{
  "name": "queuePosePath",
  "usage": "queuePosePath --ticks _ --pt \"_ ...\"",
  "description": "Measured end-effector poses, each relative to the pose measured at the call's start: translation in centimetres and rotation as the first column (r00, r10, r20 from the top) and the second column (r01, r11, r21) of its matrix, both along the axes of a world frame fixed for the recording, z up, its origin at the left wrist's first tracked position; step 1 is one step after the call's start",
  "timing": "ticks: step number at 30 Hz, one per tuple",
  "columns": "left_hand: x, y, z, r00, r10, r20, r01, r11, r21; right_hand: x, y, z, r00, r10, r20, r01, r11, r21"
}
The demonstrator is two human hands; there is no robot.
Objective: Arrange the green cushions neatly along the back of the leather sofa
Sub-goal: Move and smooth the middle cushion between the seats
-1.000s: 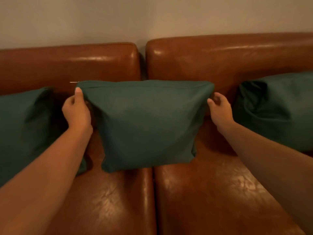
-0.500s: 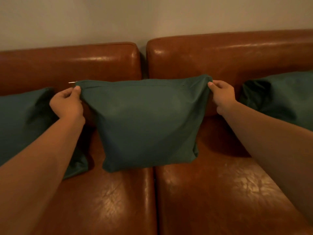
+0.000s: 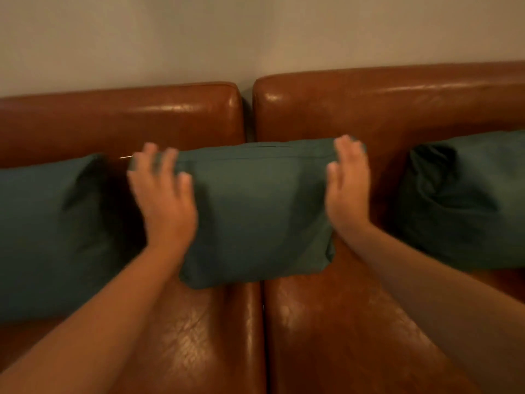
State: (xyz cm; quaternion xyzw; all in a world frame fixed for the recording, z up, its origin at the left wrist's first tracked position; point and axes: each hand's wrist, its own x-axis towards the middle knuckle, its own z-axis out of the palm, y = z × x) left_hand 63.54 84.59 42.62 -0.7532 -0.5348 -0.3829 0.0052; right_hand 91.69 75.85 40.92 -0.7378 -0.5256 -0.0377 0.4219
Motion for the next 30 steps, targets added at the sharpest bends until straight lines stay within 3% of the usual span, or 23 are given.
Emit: queuePosePath --ticks 2,3,5,11,16,30 --pt "2.4 -2.7 -1.3 0.913 -0.223 -0.343 0.221 0.974 -0.045 -4.1 -0.2 -0.7 0.963 0.177 0.205 -0.15 0.979 -0.141" --pt "3.2 -3.5 -2.2 0.849 -0.255 -0.462 0.255 0.965 -0.064 -5.6 0.0 -1.0 0.927 0.236 0.292 -0.177 0.96 -0.215" --pt "3.8 -3.5 -3.9 0.784 -0.242 -0.572 0.237 0.968 -0.084 -7.0 0.7 -2.0 0.868 0.291 0.401 -0.163 0.932 -0.323" --pt "4.5 0.1 -5.4 0.75 -0.185 -0.635 0.169 0.982 -0.086 -6.4 4.1 -3.1 0.819 0.303 0.487 -0.077 0.9 -0.429" --pt "5.0 1.8 -6.1 0.746 -0.145 -0.65 0.143 0.988 -0.056 -5.9 6.1 -3.9 0.8 0.279 0.531 -0.047 0.912 -0.408" --pt "3.3 2.9 -5.5 0.749 -0.135 -0.648 0.166 0.986 -0.012 -1.9 6.3 -3.4 0.724 0.355 0.591 -0.095 0.901 -0.424"
